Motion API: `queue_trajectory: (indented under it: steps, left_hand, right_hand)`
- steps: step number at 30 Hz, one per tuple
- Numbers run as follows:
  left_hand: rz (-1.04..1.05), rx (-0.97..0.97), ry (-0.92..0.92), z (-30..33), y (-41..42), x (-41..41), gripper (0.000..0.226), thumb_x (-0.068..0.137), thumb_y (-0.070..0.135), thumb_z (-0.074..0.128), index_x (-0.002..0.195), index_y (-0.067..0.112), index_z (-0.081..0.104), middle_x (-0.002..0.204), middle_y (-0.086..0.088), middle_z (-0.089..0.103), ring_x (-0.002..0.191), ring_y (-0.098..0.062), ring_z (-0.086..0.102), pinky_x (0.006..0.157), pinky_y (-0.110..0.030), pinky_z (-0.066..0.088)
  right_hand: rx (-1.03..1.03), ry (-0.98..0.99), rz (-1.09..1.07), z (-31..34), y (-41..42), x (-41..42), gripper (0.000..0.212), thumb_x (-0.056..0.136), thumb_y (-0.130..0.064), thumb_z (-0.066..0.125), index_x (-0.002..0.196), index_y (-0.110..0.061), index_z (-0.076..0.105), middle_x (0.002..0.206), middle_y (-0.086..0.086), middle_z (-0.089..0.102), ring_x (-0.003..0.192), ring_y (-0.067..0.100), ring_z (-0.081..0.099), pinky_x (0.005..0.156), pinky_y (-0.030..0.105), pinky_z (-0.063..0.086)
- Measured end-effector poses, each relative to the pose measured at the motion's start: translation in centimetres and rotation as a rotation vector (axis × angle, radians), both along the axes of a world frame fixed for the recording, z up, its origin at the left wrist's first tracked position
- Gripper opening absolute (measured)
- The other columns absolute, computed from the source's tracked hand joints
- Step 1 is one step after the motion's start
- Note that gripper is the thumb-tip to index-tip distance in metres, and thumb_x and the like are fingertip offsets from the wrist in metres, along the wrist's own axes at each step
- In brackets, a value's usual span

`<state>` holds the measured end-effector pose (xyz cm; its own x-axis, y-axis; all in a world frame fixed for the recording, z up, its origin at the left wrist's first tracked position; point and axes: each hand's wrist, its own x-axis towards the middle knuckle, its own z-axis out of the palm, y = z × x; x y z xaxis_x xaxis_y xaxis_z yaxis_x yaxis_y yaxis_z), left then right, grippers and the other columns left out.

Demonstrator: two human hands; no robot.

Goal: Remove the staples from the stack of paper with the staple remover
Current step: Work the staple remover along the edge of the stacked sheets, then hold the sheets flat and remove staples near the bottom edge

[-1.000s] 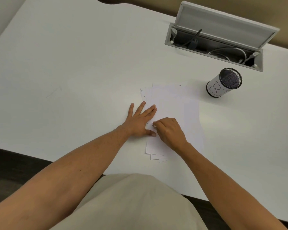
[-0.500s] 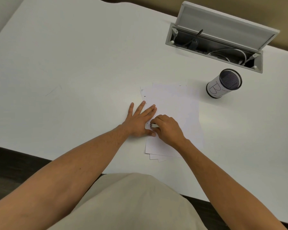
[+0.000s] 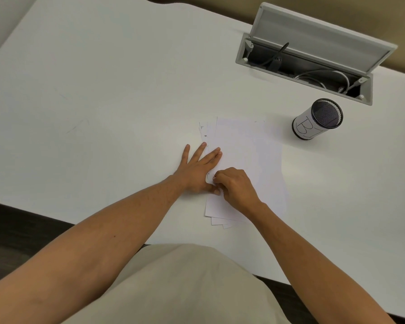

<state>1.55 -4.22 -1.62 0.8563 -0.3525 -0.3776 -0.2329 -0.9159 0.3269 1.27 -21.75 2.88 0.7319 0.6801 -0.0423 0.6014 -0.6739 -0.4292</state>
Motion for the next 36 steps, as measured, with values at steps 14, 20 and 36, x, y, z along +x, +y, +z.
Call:
queue_trajectory:
  steps: [14, 20, 36]
  left_hand:
    - [-0.005, -0.005, 0.004, 0.0, 0.0, 0.0, 0.123, 0.064, 0.092, 0.041, 0.151, 0.031, -0.019, 0.16, 0.015, -0.023, 0.142, -0.02, -0.034, 0.107, -0.057, -0.029]
    - [0.005, -0.013, -0.014, -0.2, -0.1, -0.1, 0.122, 0.064, 0.094, 0.038, 0.151, 0.03, -0.02, 0.159, 0.014, -0.024, 0.142, -0.02, -0.034, 0.107, -0.058, -0.028]
    - [0.328, 0.126, -0.159, 1.9, -3.9, -2.3, 0.112, 0.07, 0.093, 0.009, 0.152, 0.017, 0.024, 0.161, 0.003, 0.02, 0.135, -0.029, 0.029, 0.104, -0.046, 0.025]
  right_hand:
    - [0.045, -0.035, -0.092, -1.1, -0.6, -0.8, 0.005, 0.083, -0.001, 0.067, 0.081, -0.005, 0.069, 0.078, 0.009, 0.07, 0.072, 0.03, 0.063, 0.066, 0.042, 0.051]
    - [0.1, 0.047, -0.269, -1.0, -0.5, -0.3, 0.013, 0.089, -0.01, 0.064, 0.1, -0.01, 0.069, 0.096, 0.004, 0.073, 0.088, 0.024, 0.065, 0.077, 0.039, 0.052]
    - [0.137, 0.104, -0.643, -1.2, -2.7, -1.4, 0.014, 0.092, -0.017, 0.059, 0.105, -0.019, 0.064, 0.096, -0.003, 0.071, 0.087, 0.017, 0.061, 0.072, 0.025, 0.042]
